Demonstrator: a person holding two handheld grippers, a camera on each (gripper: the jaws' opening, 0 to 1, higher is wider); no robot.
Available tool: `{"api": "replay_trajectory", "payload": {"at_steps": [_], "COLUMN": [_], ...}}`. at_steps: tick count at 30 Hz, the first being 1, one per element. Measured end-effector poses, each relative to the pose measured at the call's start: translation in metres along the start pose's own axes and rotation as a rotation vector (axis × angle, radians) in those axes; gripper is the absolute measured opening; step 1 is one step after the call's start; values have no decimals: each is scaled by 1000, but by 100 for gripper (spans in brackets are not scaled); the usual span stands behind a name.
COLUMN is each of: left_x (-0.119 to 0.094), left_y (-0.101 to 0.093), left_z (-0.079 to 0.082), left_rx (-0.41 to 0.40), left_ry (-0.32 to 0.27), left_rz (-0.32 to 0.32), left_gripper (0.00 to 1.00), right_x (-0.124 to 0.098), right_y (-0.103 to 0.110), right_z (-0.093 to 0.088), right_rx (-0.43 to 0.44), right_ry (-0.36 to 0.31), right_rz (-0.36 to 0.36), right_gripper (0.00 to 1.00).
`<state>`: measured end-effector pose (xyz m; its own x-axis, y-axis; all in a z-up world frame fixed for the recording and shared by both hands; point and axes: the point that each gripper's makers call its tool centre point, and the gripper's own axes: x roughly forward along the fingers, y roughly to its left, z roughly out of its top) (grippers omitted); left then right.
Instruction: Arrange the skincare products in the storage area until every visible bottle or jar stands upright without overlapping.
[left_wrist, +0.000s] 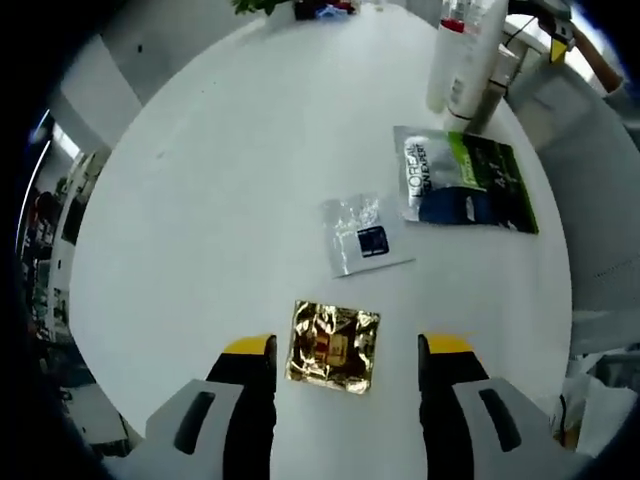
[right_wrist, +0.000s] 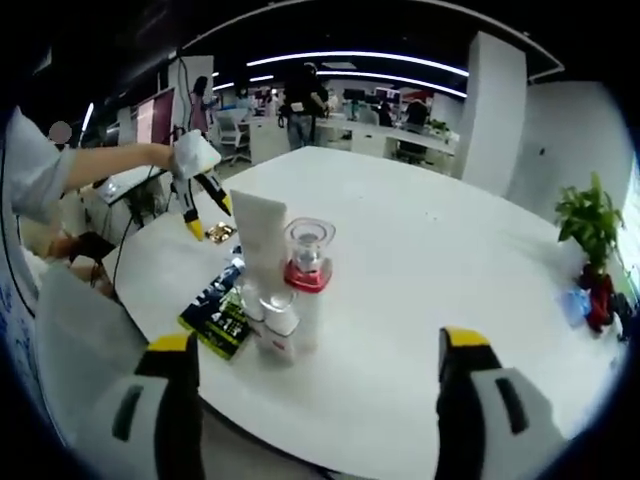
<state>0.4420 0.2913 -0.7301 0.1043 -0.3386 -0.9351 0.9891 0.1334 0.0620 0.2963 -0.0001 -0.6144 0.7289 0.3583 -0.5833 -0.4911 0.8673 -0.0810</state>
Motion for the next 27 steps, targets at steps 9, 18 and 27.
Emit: {"api": "replay_trajectory", "payload": {"at_steps": [9,18,27], "left_x": [8,13,14], "left_y": [5,6,10], "left_z": [-10,-18,-17], "left_rx": [15,25,21], "left_ry": [51,87,92], "left_rz": [-16,-48,-66], "left_gripper": [50,48,43], "right_x": [1,2,1], "right_y": [-1,0,-2], "right_z": [-1,-5,-9], "right_rx": [1,6,8], "right_ry": [10,23,33], "right_rz": [0,-1,-10], "right_gripper": [100,100,100]}}
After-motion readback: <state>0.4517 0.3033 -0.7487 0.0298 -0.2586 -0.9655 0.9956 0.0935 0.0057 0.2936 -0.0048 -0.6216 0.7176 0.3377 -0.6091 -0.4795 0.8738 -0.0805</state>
